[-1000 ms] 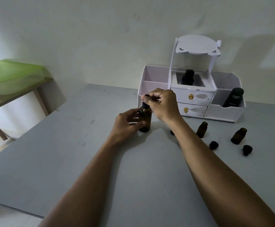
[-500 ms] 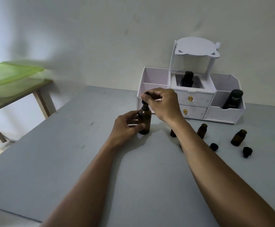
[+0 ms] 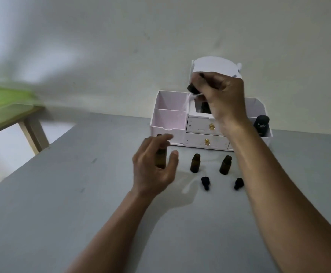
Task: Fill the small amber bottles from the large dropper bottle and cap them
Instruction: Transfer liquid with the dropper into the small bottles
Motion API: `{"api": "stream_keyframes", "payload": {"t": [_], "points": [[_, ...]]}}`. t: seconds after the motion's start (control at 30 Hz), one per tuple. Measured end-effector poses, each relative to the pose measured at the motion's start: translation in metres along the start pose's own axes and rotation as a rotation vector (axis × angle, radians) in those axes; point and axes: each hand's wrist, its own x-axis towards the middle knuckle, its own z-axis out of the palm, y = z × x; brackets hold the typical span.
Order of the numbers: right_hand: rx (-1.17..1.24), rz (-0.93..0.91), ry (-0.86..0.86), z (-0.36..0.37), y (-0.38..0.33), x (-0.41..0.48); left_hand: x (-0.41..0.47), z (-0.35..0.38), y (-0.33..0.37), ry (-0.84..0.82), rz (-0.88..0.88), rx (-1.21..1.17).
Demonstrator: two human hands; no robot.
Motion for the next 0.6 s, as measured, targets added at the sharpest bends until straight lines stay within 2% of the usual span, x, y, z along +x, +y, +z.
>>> {"api": "stream_keyframes", "payload": {"t": [0.1, 0.2, 0.27, 0.47, 0.6], "points": [[-0.022, 0.017, 0.033, -0.027, 0.004, -0.005, -0.010, 0.021, 0.016, -0.147, -0.138, -0.102], [-0.051, 0.065, 0.058, -0.049, 0.015, -0.009, -0.019, 0.040, 0.015, -0.396, -0.431, -0.157], [-0.080, 0.098, 0.049, -0.057, 0.026, -0.012, -0.021, 0.049, 0.009, -0.507, -0.583, -0.135], [-0.170, 0.159, -0.035, -0.058, 0.048, -0.019, -0.012, 0.063, -0.002, -0.558, -0.773, -0.134], [-0.183, 0.186, -0.054, -0.056, 0.053, -0.020, -0.011, 0.066, -0.006, -0.575, -0.789, -0.122]]}}
